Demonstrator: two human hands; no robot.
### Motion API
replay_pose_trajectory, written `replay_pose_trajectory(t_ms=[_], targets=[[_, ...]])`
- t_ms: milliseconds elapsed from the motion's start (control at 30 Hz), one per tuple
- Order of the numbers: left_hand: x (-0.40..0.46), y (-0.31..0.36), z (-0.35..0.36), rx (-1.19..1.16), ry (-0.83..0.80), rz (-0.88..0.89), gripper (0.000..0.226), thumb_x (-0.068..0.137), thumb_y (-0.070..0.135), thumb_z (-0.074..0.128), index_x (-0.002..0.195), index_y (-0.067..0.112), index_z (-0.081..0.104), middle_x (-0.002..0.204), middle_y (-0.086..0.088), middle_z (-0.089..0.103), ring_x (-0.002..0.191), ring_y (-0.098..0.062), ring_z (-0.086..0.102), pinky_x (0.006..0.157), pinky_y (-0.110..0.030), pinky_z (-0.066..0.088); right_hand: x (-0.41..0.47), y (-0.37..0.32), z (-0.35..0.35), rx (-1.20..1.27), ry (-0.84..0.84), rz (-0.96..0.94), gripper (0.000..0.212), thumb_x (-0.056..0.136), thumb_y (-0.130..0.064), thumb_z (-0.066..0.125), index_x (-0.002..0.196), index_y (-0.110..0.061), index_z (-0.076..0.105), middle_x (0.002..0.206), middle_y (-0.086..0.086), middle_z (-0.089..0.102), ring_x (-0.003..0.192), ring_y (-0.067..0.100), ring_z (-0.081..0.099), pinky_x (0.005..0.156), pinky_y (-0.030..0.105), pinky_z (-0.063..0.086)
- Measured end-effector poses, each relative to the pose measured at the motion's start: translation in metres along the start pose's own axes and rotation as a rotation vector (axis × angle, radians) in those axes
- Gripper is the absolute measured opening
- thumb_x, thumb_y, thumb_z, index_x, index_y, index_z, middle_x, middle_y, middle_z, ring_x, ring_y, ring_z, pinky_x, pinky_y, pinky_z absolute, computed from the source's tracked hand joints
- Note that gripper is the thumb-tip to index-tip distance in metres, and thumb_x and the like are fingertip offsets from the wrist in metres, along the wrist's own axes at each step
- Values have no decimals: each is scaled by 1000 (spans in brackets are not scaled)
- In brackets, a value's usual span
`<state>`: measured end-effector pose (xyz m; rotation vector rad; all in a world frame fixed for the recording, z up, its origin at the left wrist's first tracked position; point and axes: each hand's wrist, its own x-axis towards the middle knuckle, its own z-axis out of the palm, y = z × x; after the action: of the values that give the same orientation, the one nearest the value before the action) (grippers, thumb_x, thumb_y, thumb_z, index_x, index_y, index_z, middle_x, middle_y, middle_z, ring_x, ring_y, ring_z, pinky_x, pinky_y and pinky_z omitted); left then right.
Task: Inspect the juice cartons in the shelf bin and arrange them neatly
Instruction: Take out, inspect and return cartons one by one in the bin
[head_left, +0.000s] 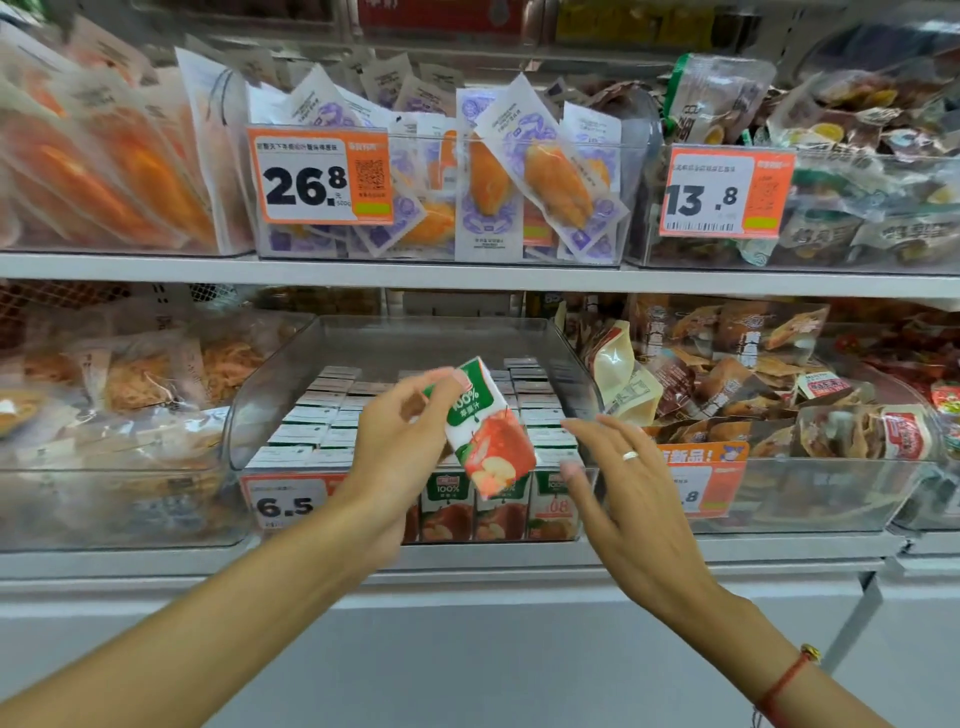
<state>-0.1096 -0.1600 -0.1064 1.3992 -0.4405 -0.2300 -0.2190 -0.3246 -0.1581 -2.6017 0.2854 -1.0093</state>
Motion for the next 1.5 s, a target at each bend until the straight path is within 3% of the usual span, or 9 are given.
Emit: replay_pose_trajectory(t_ms=[100,200,333,433,700,833,1000,1167,1500], targets=[[-25,-8,-11,-87,-29,-155,25,92,41,62,111,26,68,88,3,77,77,-7,73,66,-24,57,-1,-25,-13,532,-97,269,41,88,-64,31,117,-52,57,114,-24,63,111,-4,56,93,25,50],[-36,-18,-16,-119,11,-184,26,88,38,66,112,26,66,86,4,77,74,-9,73,68,-28,61,-5,-45,-12,777,-318,405,47,76,-70,35,100,-44,66,96,-16,71,95,1,66,89,27,53],[-40,-25,-20,-68,15,-162,28,87,38,66,113,31,63,86,8,77,96,-15,71,99,-42,52,-10,-58,-2,708,-480,320,22,95,-45,47,102,-37,66,93,-14,72,91,-1,65,80,18,53],[-44,-29,-23,-36,-21,-158,35,86,41,65,120,32,60,96,9,76,98,-11,70,97,-36,52,-9,-56,0,735,-510,370,18,96,-39,51,105,-36,67,86,-17,71,83,-2,66,72,14,52],[-46,-30,-28,174,-110,-118,60,78,50,67,133,34,51,133,1,59,121,-14,58,96,-29,51,-17,-53,10,768,-526,321,39,87,-51,50,115,-29,66,103,-11,71,101,3,65,88,26,54],[-39,-31,-36,203,-186,-160,37,84,40,69,119,32,62,123,9,65,115,-8,61,94,-27,52,-17,-54,17,813,-469,344,39,86,-53,49,111,-29,66,102,-11,71,99,5,66,81,18,55],[-41,-35,-38,199,-269,-174,23,90,36,65,113,31,68,108,11,74,102,0,67,97,-30,52,-14,-48,21,840,-379,399,41,86,-58,48,98,-27,71,96,-4,73,94,14,69,82,26,58],[-41,-35,-38,239,-300,-189,13,88,39,66,101,40,68,103,15,74,96,4,67,88,-22,51,-12,-43,21,860,-442,484,46,91,-62,39,107,-31,69,93,-1,74,85,13,71,78,25,57],[-40,-36,-36,211,-337,-267,24,88,40,67,111,33,68,105,11,75,104,-5,68,106,-42,46,-16,-39,19,823,-456,447,41,94,-58,35,107,-35,66,93,-5,75,84,13,71,78,24,58]])
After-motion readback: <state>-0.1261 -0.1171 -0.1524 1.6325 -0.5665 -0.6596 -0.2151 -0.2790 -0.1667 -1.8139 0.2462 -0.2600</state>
